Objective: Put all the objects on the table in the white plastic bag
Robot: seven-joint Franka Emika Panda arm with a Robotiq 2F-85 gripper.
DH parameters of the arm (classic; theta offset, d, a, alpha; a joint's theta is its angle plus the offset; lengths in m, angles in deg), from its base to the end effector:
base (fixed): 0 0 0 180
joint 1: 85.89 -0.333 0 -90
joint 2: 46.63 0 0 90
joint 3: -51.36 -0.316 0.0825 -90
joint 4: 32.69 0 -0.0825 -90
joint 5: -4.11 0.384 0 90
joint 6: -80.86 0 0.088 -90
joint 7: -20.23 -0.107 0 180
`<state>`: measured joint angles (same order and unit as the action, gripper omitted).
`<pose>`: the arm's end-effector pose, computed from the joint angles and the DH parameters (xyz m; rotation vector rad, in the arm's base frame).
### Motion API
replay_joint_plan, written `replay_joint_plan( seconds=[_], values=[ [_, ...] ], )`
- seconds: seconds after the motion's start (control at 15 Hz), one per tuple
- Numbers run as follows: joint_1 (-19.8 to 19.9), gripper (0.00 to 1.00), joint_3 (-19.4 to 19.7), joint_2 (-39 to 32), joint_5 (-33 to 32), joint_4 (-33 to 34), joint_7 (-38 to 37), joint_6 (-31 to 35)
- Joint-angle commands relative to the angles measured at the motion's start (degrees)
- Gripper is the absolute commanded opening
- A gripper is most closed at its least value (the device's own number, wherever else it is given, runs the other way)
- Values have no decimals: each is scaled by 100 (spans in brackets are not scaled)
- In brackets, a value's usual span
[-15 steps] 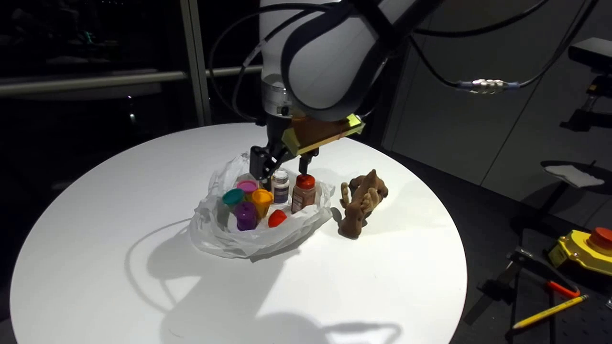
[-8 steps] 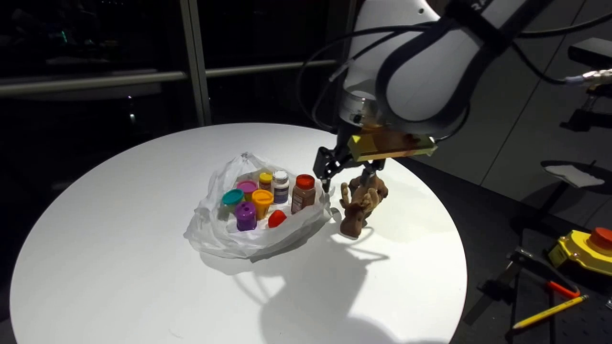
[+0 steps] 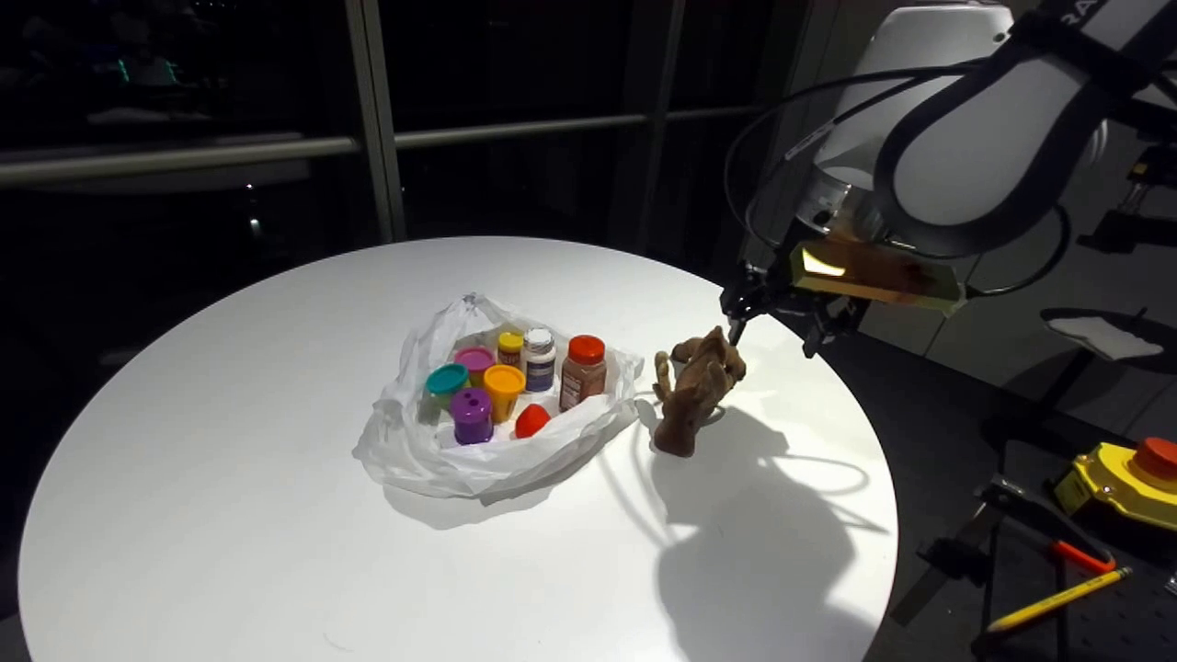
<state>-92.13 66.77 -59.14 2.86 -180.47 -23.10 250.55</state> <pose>0.4551 -0.0767 0.2024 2.8192 -1.3343 0.2847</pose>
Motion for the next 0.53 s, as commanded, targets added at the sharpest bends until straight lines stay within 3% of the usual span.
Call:
replay_joint_plan(
  seconds=[0.0,0.2,0.47],
  values=[
    [461,100,-547,43,1076,-23,123,465],
    [774,100,-1086,-229,1831,197,217,792],
    [782,100,-1331,-843,2032,583,47,1159]
  ],
)
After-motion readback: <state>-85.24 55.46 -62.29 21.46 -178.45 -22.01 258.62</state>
